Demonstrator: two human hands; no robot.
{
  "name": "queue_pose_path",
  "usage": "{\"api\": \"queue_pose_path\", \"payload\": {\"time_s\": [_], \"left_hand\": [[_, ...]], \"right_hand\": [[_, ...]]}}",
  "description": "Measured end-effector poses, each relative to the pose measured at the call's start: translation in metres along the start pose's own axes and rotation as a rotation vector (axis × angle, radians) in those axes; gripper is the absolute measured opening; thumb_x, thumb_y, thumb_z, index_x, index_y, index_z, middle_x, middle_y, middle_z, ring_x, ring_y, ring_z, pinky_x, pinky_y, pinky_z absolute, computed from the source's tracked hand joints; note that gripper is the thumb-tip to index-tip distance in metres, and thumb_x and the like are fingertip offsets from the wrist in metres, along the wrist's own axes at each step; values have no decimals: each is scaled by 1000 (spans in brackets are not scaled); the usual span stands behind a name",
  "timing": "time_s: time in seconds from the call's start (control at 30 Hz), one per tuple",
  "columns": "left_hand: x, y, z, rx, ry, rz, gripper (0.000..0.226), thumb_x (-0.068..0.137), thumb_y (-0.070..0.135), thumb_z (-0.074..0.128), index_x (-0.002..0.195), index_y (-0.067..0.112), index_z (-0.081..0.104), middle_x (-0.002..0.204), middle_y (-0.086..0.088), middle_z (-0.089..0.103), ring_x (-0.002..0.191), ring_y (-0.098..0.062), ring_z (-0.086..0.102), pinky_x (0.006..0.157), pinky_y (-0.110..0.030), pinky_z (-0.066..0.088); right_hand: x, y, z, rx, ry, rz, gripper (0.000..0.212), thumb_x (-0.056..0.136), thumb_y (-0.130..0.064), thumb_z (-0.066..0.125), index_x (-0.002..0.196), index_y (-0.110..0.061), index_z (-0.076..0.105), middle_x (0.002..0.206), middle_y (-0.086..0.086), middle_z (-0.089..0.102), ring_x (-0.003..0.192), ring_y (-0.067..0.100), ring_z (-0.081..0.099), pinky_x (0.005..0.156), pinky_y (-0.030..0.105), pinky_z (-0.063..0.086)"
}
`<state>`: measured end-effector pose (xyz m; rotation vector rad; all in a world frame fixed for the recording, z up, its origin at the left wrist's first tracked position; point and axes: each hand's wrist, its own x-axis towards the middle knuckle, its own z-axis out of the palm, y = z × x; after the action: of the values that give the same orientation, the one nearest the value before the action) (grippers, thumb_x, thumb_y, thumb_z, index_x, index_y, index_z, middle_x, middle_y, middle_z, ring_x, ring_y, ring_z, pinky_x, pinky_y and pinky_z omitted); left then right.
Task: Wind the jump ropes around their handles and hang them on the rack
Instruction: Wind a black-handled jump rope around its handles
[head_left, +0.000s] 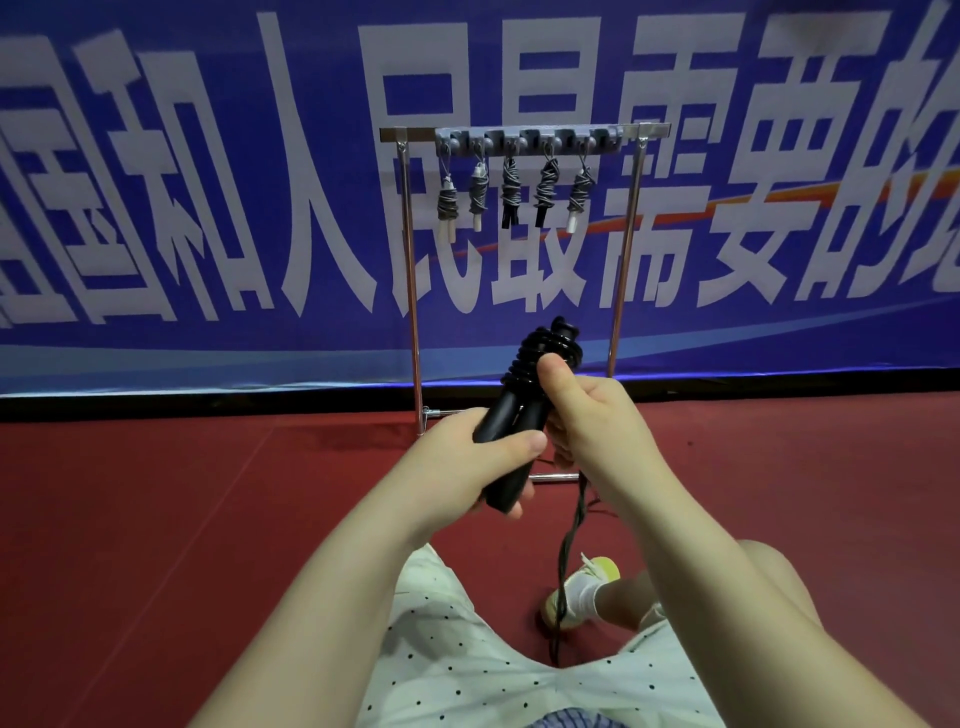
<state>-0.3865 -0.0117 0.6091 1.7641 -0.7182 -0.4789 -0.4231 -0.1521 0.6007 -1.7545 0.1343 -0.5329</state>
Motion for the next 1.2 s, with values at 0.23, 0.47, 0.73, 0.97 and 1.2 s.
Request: {"api": "queue_pose_path", "payload": {"time_s": [0.23, 0.47, 0.73, 0.97, 1.2], "left_hand": [[-2, -7, 0, -67, -84, -19, 36, 74, 50, 62, 87, 18, 53, 59, -1, 66, 51, -17, 61, 48, -21, 37], [-1, -8, 1, -113, -83, 34, 86, 36, 85, 67, 87, 17, 54, 55, -1, 64, 46, -14, 58, 43, -18, 40], [-8, -6, 16, -767, -318, -253, 58, 68, 66, 43, 79, 17, 74, 66, -3, 62, 48, -14, 57, 40, -16, 37], [-2, -7, 14, -701, -275, -247, 72, 66, 76, 32, 87, 13, 58, 61, -1, 50, 42, -9, 41, 38, -15, 19], [-4, -11, 14, -474, -136, -194, 58, 69, 67, 43, 93, 15, 55, 62, 0, 53, 45, -11, 43, 39, -17, 25]], "right_hand": [[2, 3, 2, 133, -30, 68, 58, 69, -62, 64, 74, -6, 54, 54, 6, 30, 49, 20, 29, 49, 27, 26], [1, 2, 5, 221, -13, 54, 66, 60, -67, 58, 84, -6, 58, 80, 15, 45, 71, 28, 40, 62, 36, 33], [-4, -1, 1, 319, 21, 18, 47, 85, -49, 56, 53, -14, 54, 45, 2, 38, 36, 10, 32, 39, 20, 24], [-4, -4, -8, 213, -98, 85, 47, 82, -57, 41, 59, -16, 42, 42, -5, 32, 37, 9, 26, 40, 20, 19], [0, 5, -15, -108, -133, 3, 51, 96, -55, 37, 60, -19, 36, 46, -10, 27, 42, 9, 19, 44, 23, 16]]}}
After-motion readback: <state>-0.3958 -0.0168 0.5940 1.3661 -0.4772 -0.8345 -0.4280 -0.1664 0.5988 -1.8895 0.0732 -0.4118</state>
